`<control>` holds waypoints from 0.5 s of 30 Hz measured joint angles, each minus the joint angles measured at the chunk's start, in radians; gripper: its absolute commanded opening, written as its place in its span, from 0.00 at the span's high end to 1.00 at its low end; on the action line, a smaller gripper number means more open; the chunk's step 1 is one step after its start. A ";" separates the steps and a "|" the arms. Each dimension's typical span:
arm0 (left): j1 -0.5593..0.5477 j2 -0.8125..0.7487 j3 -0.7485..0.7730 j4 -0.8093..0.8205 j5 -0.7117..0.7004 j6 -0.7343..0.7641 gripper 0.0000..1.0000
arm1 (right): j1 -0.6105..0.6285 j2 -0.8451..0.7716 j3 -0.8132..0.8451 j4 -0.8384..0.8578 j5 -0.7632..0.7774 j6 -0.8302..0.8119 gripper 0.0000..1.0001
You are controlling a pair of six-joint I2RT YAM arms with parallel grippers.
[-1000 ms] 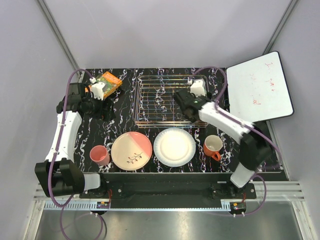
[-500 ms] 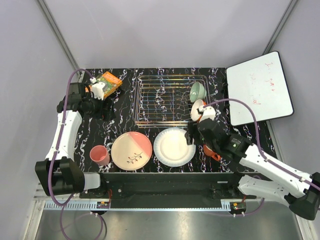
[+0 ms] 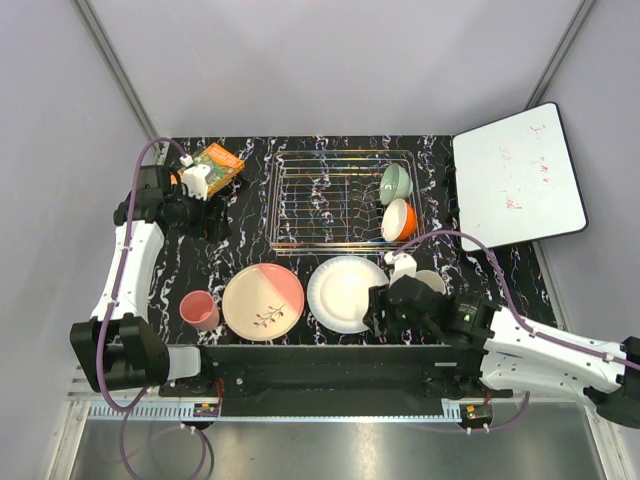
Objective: Load the mixed dishes into the dish rack
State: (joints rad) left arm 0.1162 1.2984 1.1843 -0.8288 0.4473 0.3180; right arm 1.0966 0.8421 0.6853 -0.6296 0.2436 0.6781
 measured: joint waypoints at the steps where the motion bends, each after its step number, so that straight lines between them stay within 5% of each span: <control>1: 0.000 0.000 0.000 0.000 0.000 0.000 0.01 | 0.026 0.005 -0.010 -0.008 0.000 0.014 0.31; 15: 0.000 0.000 0.000 0.000 -0.006 0.010 0.01 | 0.074 -0.004 -0.186 0.019 0.108 0.254 0.17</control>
State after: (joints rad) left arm 0.1162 1.2984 1.1843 -0.8284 0.4416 0.3283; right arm 1.1709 0.8383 0.4992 -0.6109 0.3515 0.9325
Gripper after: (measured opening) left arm 0.988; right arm 0.825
